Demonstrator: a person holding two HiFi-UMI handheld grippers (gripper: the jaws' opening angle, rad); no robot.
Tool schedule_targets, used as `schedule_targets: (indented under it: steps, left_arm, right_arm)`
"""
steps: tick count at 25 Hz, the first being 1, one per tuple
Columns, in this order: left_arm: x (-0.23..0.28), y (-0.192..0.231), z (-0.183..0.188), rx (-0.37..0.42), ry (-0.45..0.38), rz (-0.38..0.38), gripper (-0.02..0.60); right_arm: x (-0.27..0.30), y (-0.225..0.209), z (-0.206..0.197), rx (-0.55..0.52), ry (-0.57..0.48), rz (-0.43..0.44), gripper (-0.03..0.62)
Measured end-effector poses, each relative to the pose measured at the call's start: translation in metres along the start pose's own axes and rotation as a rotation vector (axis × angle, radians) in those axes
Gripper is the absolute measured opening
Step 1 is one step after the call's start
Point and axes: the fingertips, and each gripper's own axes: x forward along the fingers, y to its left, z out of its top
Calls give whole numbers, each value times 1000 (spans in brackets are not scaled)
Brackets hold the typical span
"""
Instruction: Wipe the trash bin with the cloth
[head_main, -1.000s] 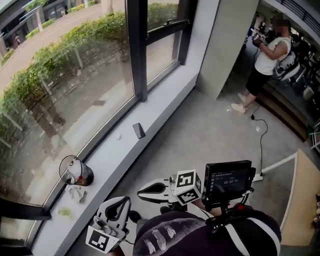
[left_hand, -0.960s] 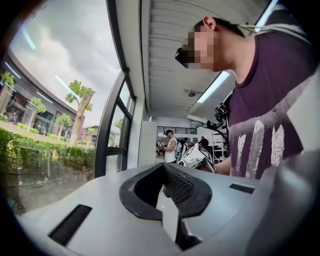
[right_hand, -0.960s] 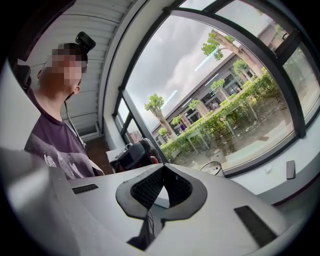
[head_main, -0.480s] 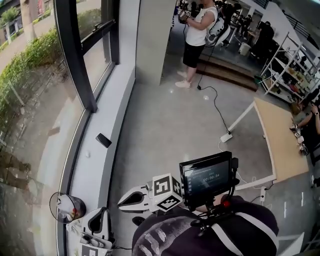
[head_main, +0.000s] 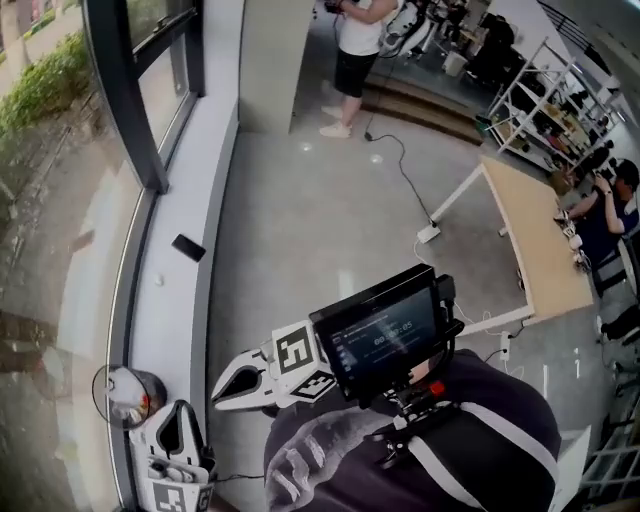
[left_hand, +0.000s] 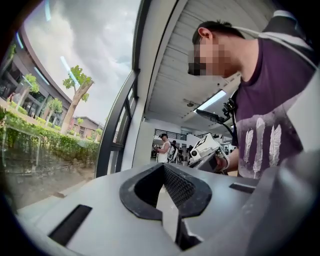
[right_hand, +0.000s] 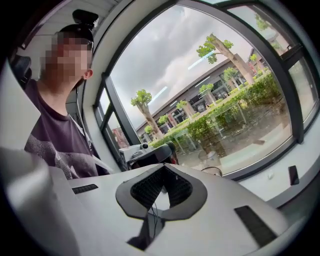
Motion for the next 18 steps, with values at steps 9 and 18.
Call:
schedule_targets:
  steps: [9,18]
  left_arm:
    - [-14,71,17,-34,194,326,0]
    - [-103,125,-20,-91,329,757,0]
  right_arm:
    - [48,-59,27,-57,126,215,-5]
    - [137,-130,23,-304,335,330,-5]
